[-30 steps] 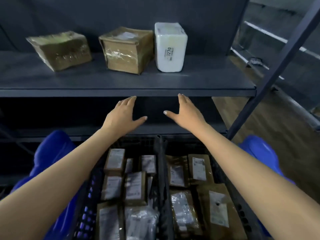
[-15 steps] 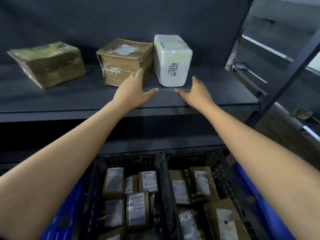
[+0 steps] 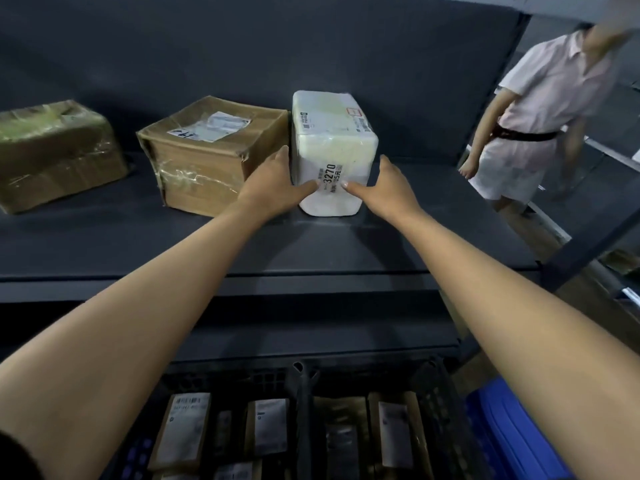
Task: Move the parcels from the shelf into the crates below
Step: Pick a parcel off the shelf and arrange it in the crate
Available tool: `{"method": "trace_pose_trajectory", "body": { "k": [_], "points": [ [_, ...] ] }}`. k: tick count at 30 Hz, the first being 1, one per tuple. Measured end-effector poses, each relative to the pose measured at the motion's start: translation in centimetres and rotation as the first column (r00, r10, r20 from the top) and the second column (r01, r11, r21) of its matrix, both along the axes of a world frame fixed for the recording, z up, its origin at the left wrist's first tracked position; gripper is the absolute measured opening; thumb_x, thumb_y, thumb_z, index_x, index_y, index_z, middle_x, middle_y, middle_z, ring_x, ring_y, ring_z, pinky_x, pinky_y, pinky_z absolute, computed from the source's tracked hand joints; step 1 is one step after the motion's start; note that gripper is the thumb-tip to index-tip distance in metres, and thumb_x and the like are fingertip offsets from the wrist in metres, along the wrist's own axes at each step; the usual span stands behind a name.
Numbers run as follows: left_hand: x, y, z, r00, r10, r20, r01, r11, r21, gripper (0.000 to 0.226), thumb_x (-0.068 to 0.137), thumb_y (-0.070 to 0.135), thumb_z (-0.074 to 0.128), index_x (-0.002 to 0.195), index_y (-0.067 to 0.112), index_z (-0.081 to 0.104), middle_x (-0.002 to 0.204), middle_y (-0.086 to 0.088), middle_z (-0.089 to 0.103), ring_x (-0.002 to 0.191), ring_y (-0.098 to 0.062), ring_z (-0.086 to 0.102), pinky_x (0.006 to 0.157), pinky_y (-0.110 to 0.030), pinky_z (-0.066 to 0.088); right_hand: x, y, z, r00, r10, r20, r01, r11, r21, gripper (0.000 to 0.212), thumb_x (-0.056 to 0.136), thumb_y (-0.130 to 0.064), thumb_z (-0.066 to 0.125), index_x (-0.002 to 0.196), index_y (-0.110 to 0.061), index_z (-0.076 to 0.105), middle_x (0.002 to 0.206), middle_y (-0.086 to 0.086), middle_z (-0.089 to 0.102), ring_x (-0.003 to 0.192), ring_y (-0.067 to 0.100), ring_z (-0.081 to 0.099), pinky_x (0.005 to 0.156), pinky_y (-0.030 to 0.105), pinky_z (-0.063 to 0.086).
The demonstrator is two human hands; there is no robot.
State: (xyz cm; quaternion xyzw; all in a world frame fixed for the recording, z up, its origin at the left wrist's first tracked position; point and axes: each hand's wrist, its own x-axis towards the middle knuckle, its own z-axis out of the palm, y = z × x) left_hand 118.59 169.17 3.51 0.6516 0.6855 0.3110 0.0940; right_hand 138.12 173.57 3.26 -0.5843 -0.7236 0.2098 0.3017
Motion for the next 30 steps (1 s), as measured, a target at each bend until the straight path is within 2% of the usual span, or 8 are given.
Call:
{"method": "trace_pose_trajectory", "body": {
  "k": [2,4,7,11,16,23,27,30],
  "points": [
    [0.0,1.6,0.1,1.0,-0.012,0.023,0.013,1.0,-0.014,0.058,0.08,0.042,0.069,0.12,0.005,0.049,0.125,-0.013,0.058,0.115,-0.028,0.053,0.085,-0.032,0.041,-0.3,1.4,-0.2,0.999,0.015,-0.044,-0.015,1.0,0.005,0.084,0.076,-0.049,0.074,0.141,-0.01,0.037,0.14,0.009,0.046,0.128,0.024,0.047,0.093,0.033,0.04],
    [0.1,2.7,0.0,0.998,-0.036,0.05,0.037,0.999,-0.021,0.064,0.078,0.043,0.07,0.128,0.01,0.047,0.128,-0.009,0.058,0.117,-0.025,0.053,0.093,-0.036,0.044,-0.5,2.4,-0.5,0.993,0.058,-0.098,-0.056,0.998,0.019,0.072,0.074,-0.043,0.078,0.132,-0.015,0.046,0.128,0.001,0.055,0.116,0.018,0.055,0.083,0.026,0.045],
    [0.5,3.8,-0.2,0.993,-0.058,0.101,0.061,0.998,-0.022,0.075,0.076,0.044,0.073,0.138,0.016,0.042,0.133,-0.004,0.056,0.121,-0.021,0.052,0.098,-0.037,0.044,-0.5,3.3,-0.8,0.974,0.136,-0.179,-0.133,0.991,0.027,0.066,0.072,-0.037,0.082,0.128,-0.022,0.051,0.111,-0.012,0.058,0.101,0.008,0.056,0.07,0.013,0.042],
    [0.5,4.3,-1.0,0.974,-0.075,0.216,0.081,0.997,-0.019,0.08,0.075,0.044,0.076,0.141,0.021,0.037,0.133,0.002,0.056,0.12,-0.016,0.051,0.094,-0.029,0.044,-0.2,4.1,-1.4,0.953,0.188,-0.237,-0.202,0.979,-0.037,0.063,0.073,-0.04,0.081,0.128,-0.028,0.052,0.114,-0.015,0.061,0.106,0.007,0.058,0.082,0.017,0.044],
    [0.6,3.9,-1.5,0.958,-0.081,0.274,0.079,0.997,0.019,0.08,0.074,0.045,0.077,0.14,0.021,0.04,0.13,0.004,0.059,0.119,-0.016,0.054,0.096,-0.031,0.046,0.0,3.8,-2.0,0.943,0.192,-0.272,-0.201,0.98,-0.003,0.065,0.072,-0.039,0.081,0.13,-0.027,0.052,0.111,-0.017,0.062,0.102,0.001,0.058,0.075,0.007,0.044],
    [1.5,-0.7,-2.6,0.933,-0.157,0.322,0.113,0.982,0.151,0.086,0.071,0.046,0.078,0.143,0.024,0.036,0.121,0.021,0.056,0.105,0.004,0.05,0.074,0.004,0.037,1.1,-0.4,-3.2,0.939,0.183,-0.29,-0.166,0.983,0.085,0.068,0.07,-0.041,0.082,0.129,-0.025,0.052,0.093,-0.032,0.057,0.081,-0.031,0.05,0.066,-0.004,0.041],
    [2.4,-4.6,-2.8,0.918,-0.204,0.34,0.141,0.97,0.2,0.084,0.071,0.045,0.078,0.142,0.028,0.036,0.11,0.038,0.053,0.099,0.017,0.051,0.075,0.008,0.036,2.2,-4.6,-3.8,0.926,0.182,-0.33,-0.151,0.982,0.117,0.071,0.069,-0.044,0.082,0.13,-0.022,0.051,0.095,-0.032,0.059,0.089,-0.026,0.054,0.073,0.0,0.044],
    [3.1,-8.1,-2.8,0.908,-0.236,0.346,0.167,0.961,0.219,0.086,0.067,0.055,0.074,0.14,0.032,0.036,0.104,0.05,0.051,0.099,0.029,0.046,0.074,0.007,0.036,2.8,-8.4,-4.3,0.917,0.174,-0.359,-0.133,0.982,0.134,0.076,0.066,-0.051,0.08,0.129,-0.023,0.052,0.093,-0.037,0.061,0.093,-0.022,0.056,0.074,0.001,0.044]
  ]
}}
